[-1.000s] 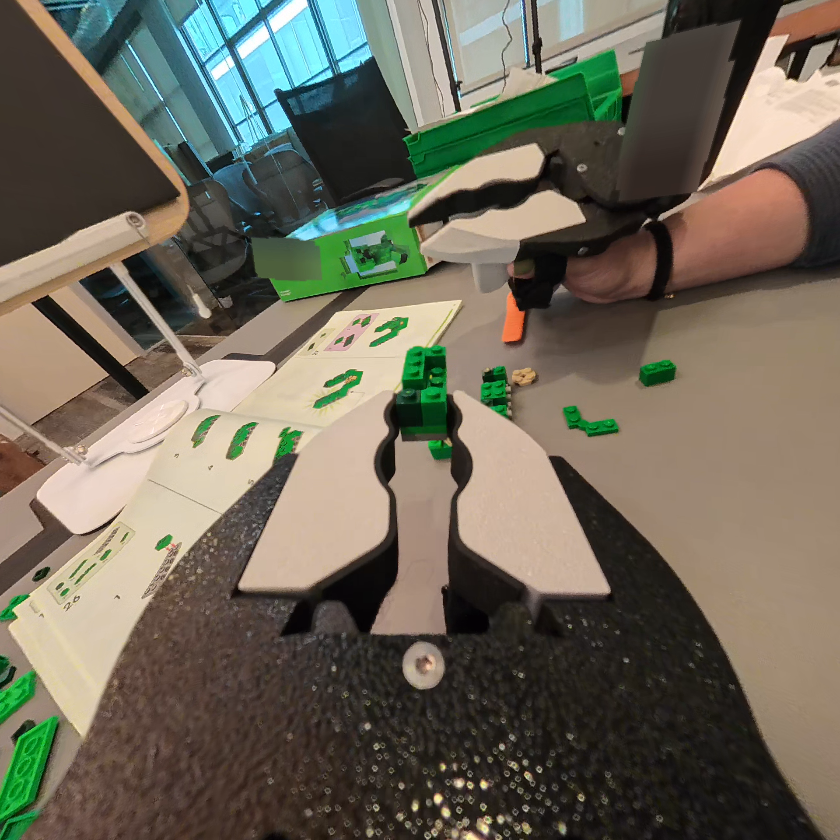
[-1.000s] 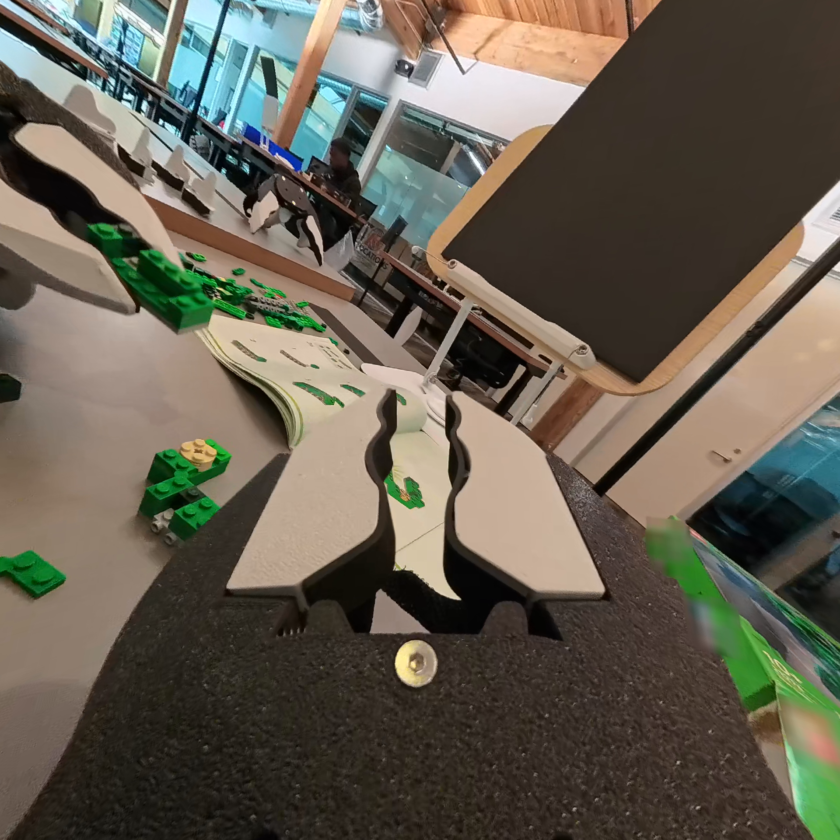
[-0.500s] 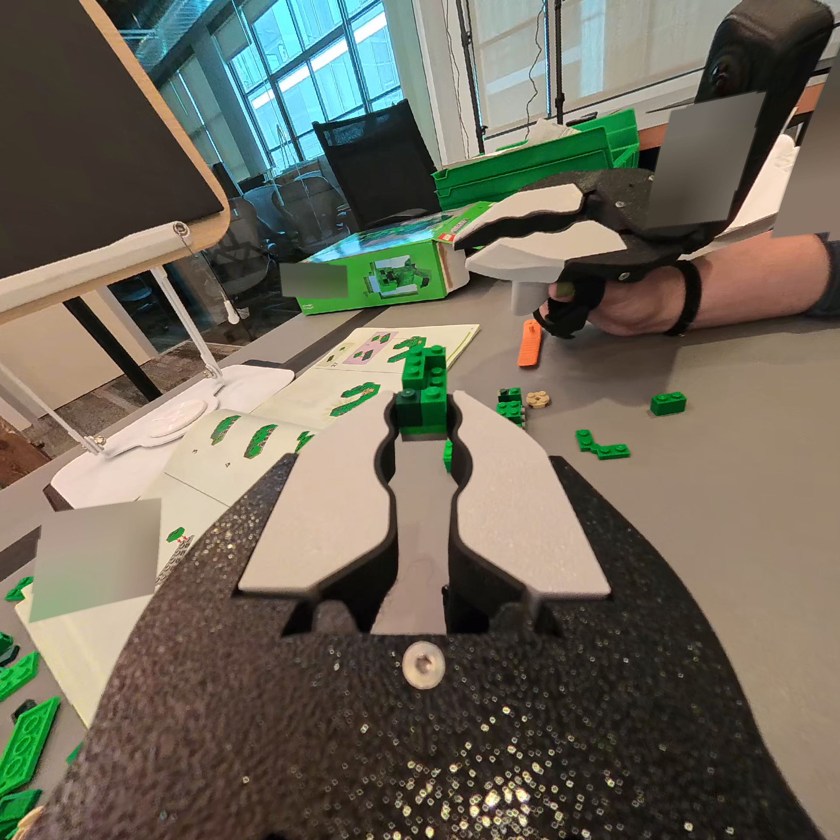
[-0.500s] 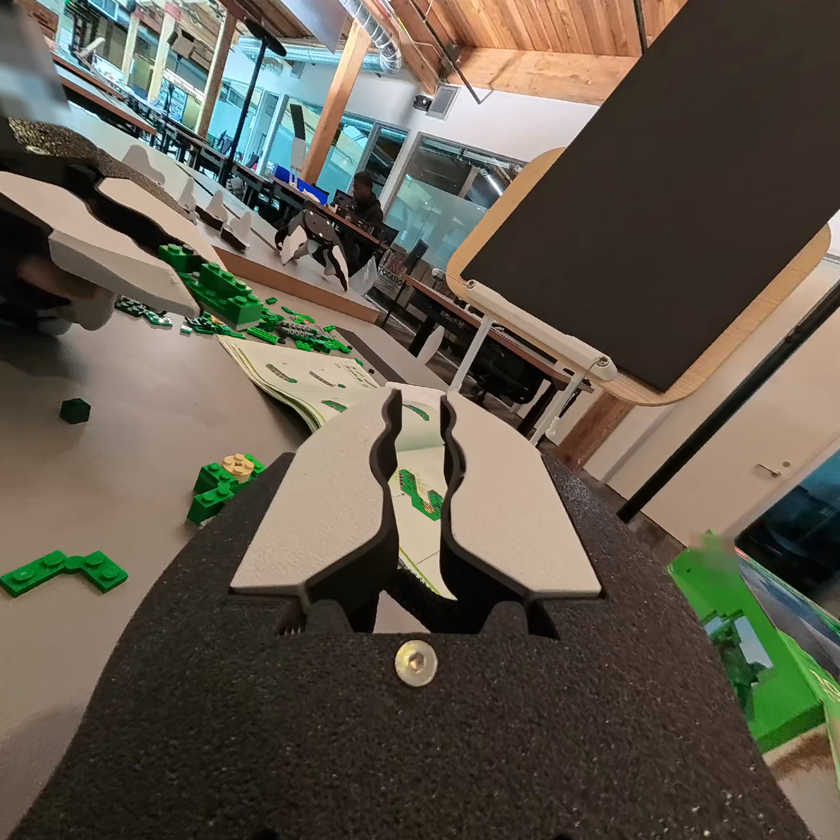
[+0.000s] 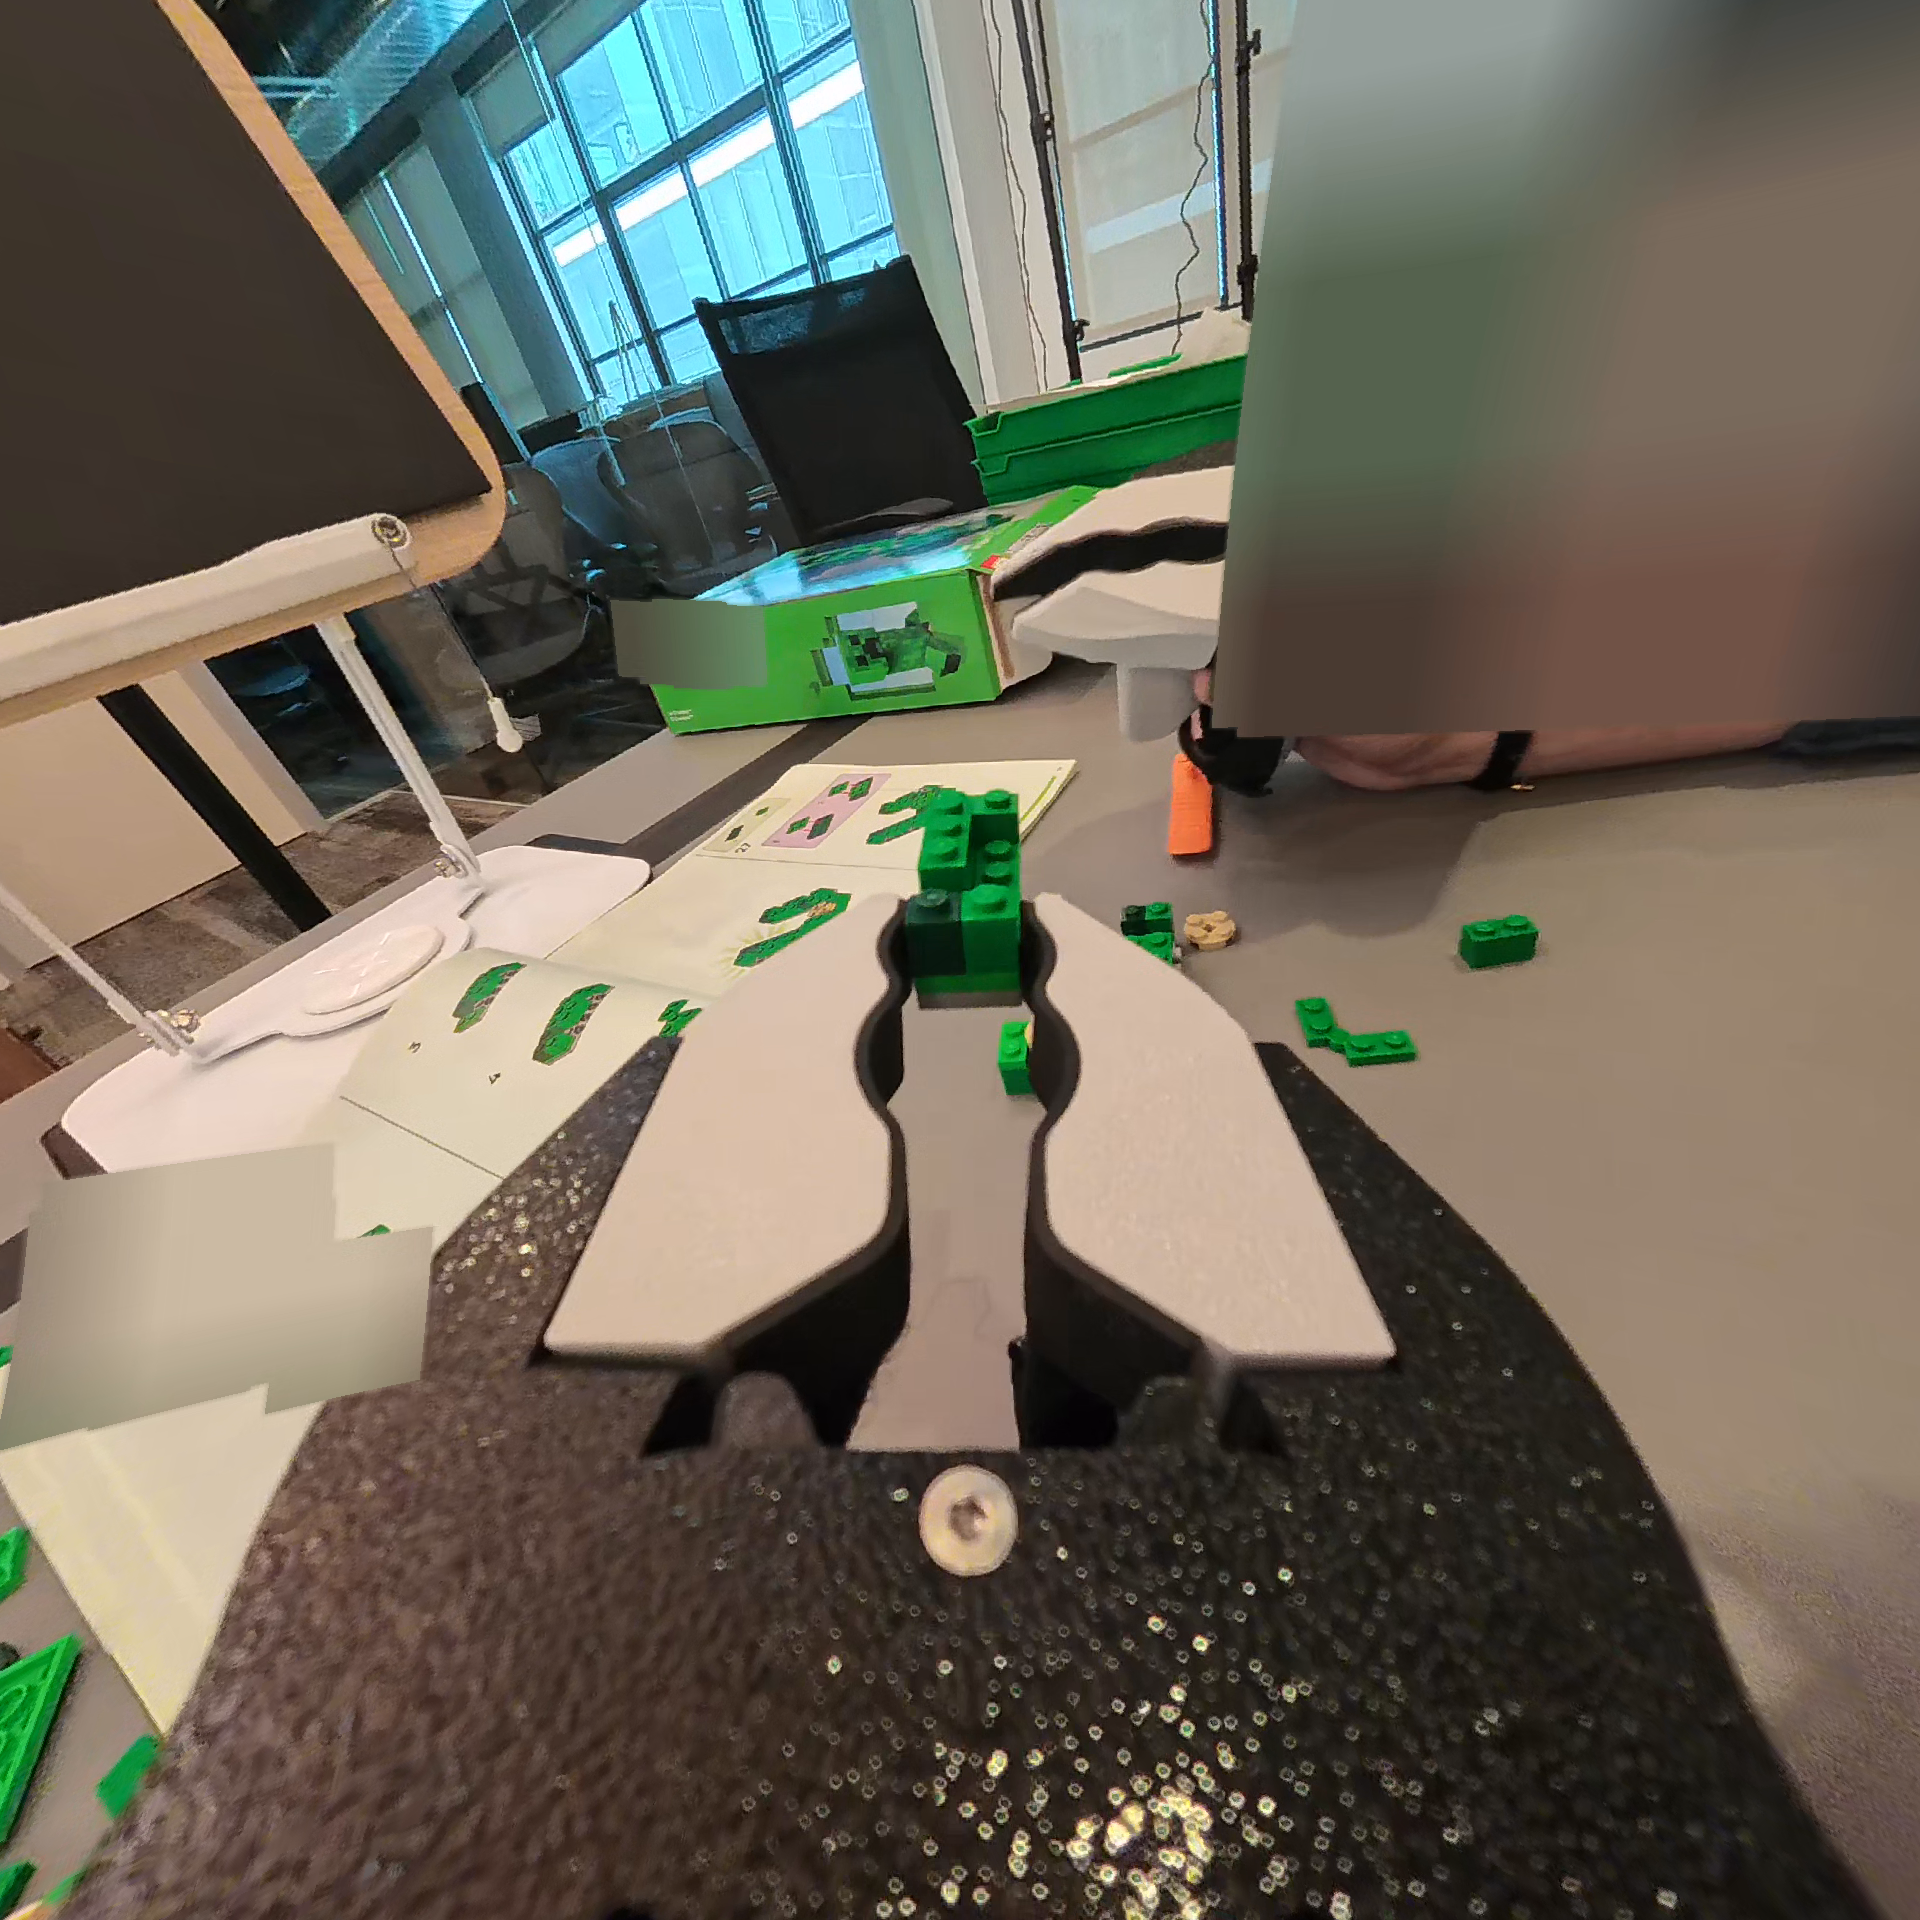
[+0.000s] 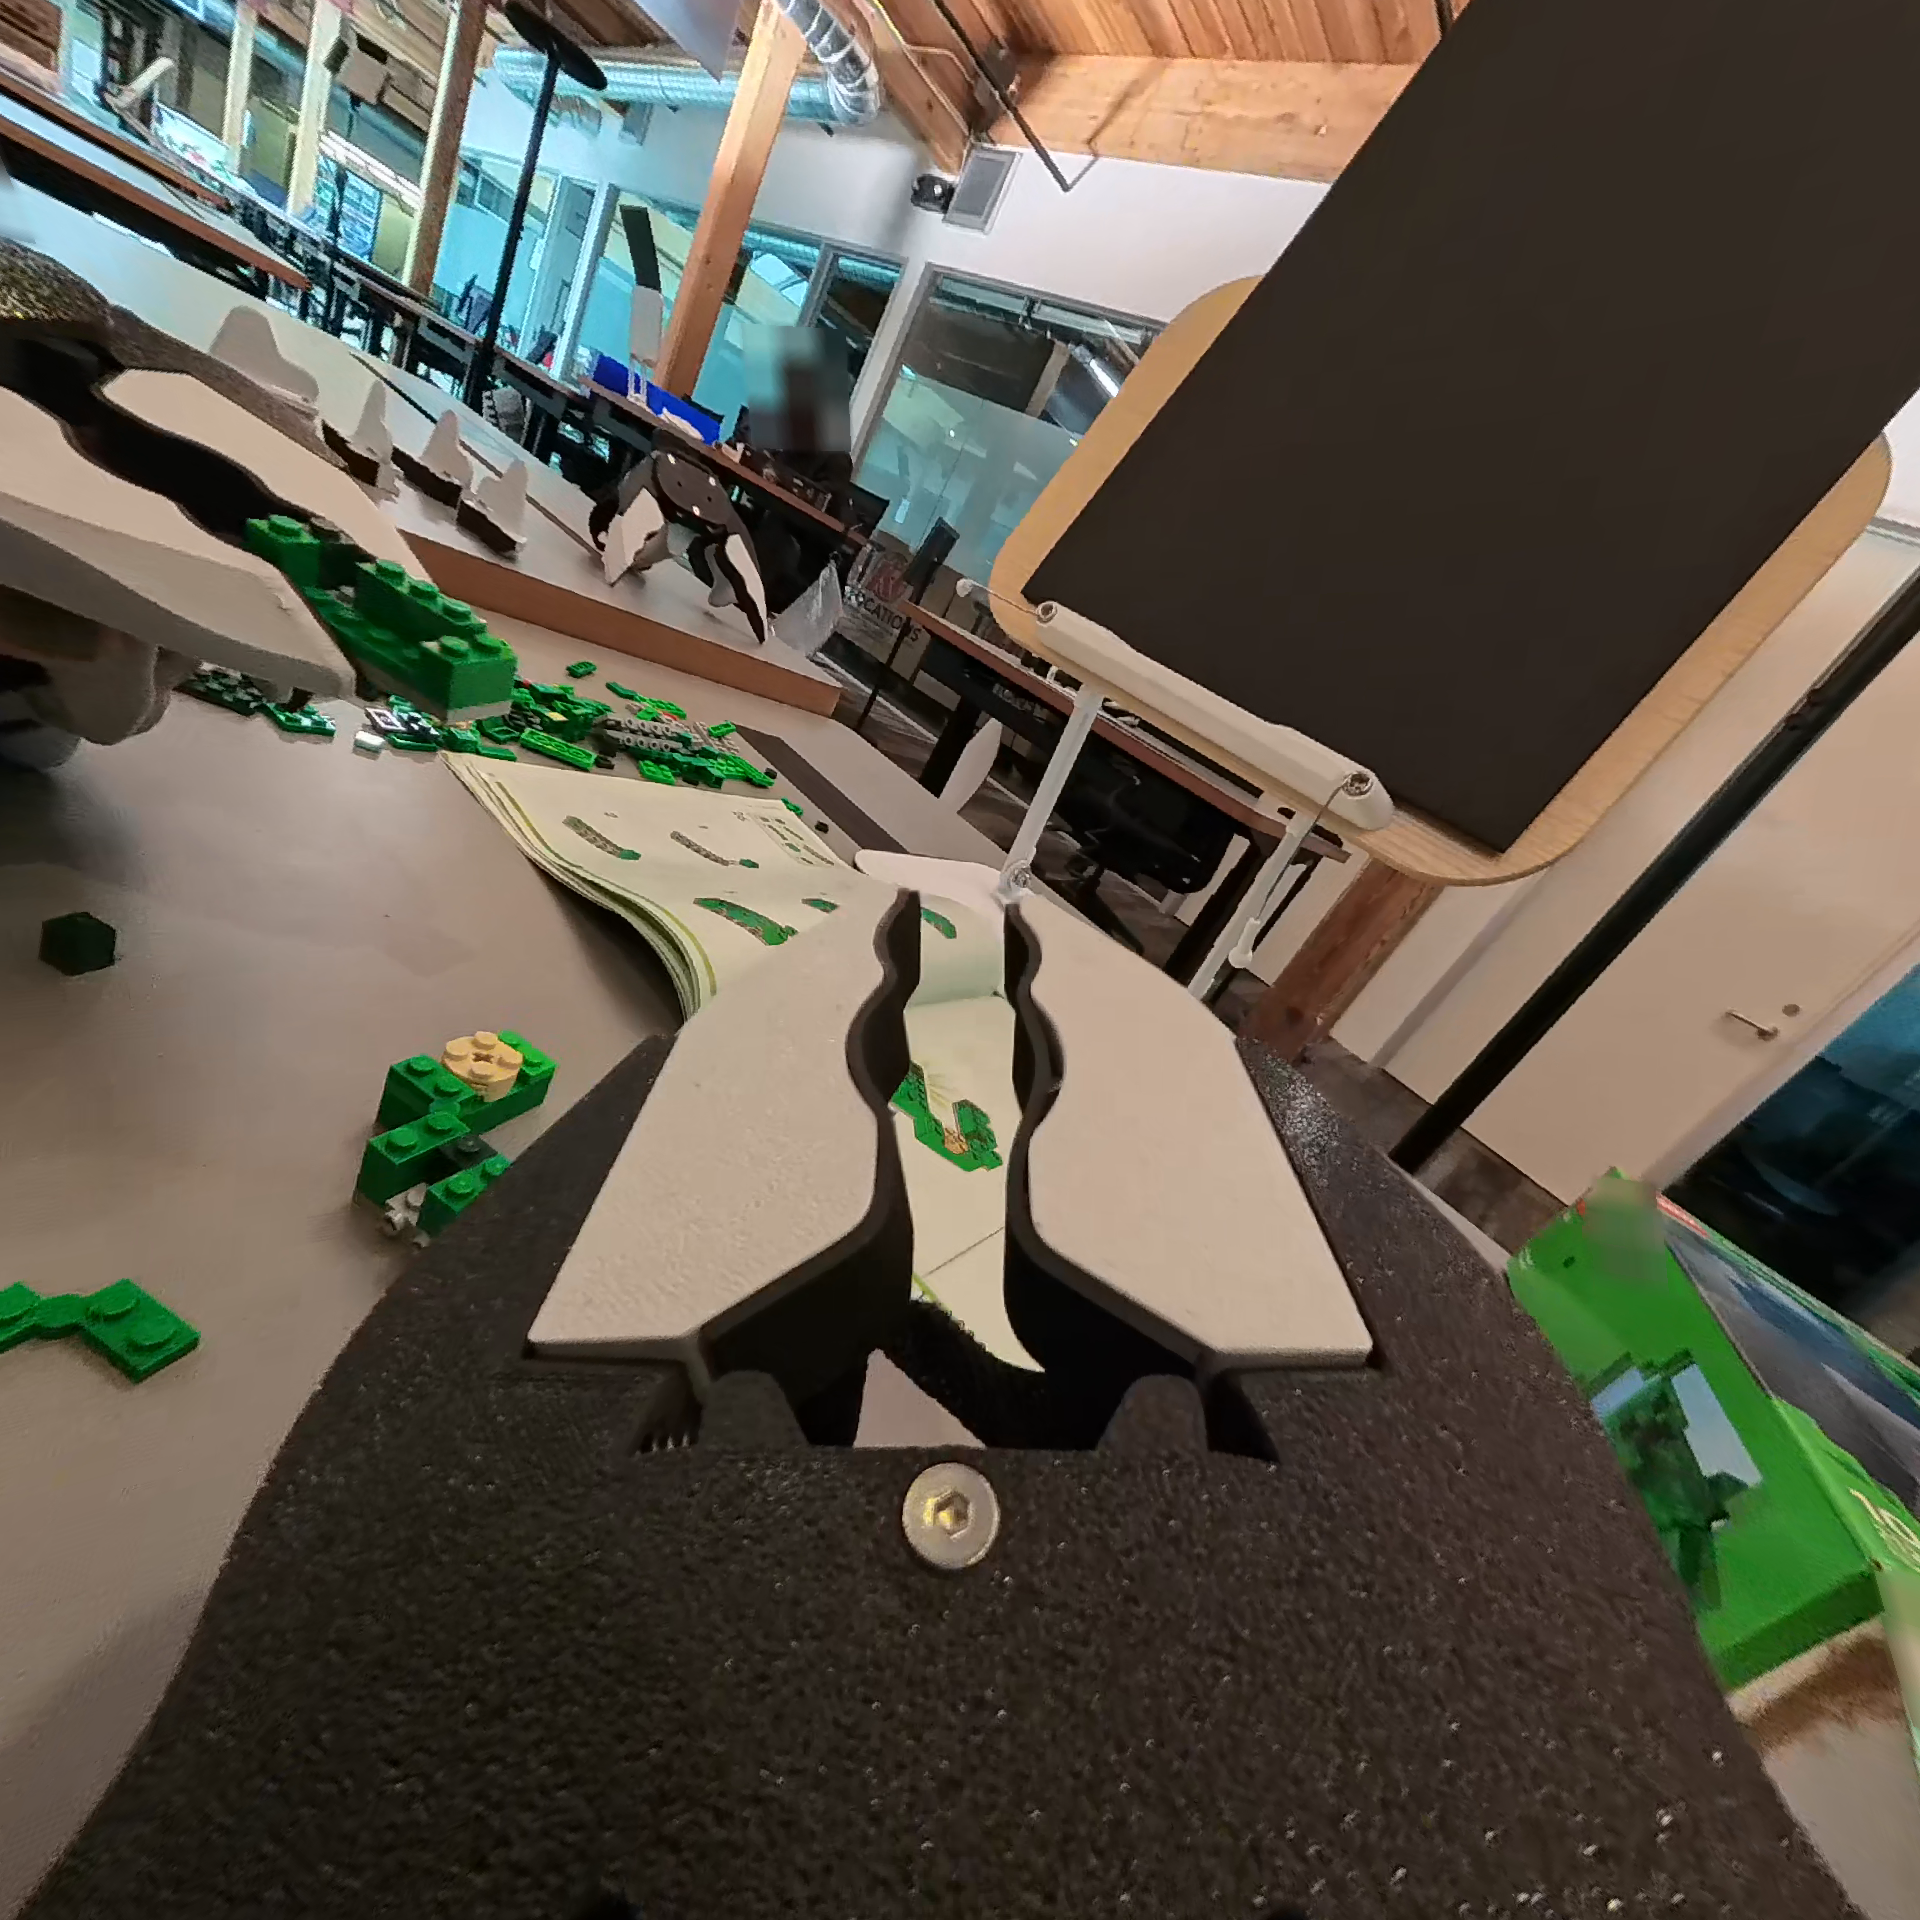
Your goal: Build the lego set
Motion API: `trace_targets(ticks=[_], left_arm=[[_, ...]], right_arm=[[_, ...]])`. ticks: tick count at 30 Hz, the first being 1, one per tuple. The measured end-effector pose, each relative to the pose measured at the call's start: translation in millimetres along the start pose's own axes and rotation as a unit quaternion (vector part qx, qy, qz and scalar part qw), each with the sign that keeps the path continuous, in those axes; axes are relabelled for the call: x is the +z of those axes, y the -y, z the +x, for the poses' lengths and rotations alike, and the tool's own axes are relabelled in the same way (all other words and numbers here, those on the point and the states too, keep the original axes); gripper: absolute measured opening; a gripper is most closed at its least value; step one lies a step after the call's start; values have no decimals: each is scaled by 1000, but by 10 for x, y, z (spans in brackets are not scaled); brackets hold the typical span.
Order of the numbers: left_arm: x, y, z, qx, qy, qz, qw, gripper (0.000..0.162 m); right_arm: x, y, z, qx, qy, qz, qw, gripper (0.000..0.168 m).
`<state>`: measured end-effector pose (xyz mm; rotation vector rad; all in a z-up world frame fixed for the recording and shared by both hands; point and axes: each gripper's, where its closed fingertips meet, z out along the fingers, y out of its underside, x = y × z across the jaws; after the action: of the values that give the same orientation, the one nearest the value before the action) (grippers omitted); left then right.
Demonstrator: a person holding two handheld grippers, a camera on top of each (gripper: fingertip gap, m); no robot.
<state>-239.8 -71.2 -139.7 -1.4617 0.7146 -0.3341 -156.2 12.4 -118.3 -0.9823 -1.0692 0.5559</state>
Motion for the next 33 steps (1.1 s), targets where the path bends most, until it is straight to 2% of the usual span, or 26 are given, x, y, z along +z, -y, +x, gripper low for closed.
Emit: trace_targets(ticks=[6, 21, 33], left_arm=[[36, -9, 2, 17, -3, -1, 1000, 18], [25, 4, -1, 13, -5, 5, 1000, 18], [28, -1, 7, 16, -6, 3, 1000, 19]], right_arm=[[45, -24, -21, -11, 7, -6, 1000, 13], [31, -18, 2, 43, 27, 10, 999, 12], [39, -28, -31, 34, 33, 7, 999, 12]])
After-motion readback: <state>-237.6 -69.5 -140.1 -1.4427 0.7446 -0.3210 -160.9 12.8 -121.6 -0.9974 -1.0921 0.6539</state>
